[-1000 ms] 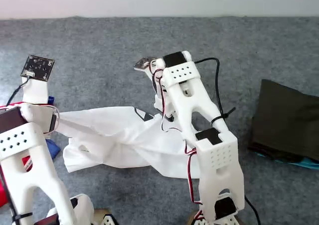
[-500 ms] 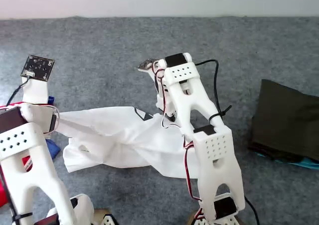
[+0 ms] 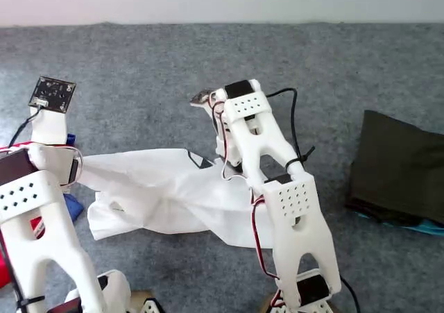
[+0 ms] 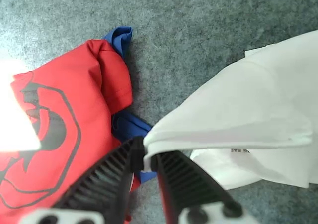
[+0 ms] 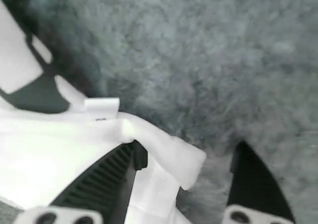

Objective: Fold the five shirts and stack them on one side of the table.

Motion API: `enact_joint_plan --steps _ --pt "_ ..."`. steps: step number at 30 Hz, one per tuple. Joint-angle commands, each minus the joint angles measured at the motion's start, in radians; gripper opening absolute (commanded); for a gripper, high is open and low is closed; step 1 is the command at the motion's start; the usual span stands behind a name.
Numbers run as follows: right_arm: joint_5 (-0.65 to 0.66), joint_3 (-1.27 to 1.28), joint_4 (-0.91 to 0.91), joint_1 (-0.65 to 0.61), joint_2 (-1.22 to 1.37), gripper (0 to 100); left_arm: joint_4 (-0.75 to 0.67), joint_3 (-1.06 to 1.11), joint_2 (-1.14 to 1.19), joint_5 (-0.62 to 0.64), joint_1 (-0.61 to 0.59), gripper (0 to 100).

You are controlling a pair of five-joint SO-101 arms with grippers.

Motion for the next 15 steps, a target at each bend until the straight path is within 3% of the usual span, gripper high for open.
enact_joint_plan --steps 1,3,10,15 --pt "0.084 -0.032 0.008 -0.021 -0.004 6.9 -0.012 -0.001 -0.020 0.006 0.002 2" --pt "0.121 -0.066 0.036 -0.018 -0.002 1.0 -0.012 -0.001 -0.020 0.006 0.002 2" --pt "0.147 -0.118 0.064 -0.004 -0.070 1.0 -0.011 -0.001 -0.021 0.006 0.002 2" --pt "0.184 -0.114 0.065 0.031 -0.254 1.0 0.029 -0.070 -0.040 0.006 0.000 2"
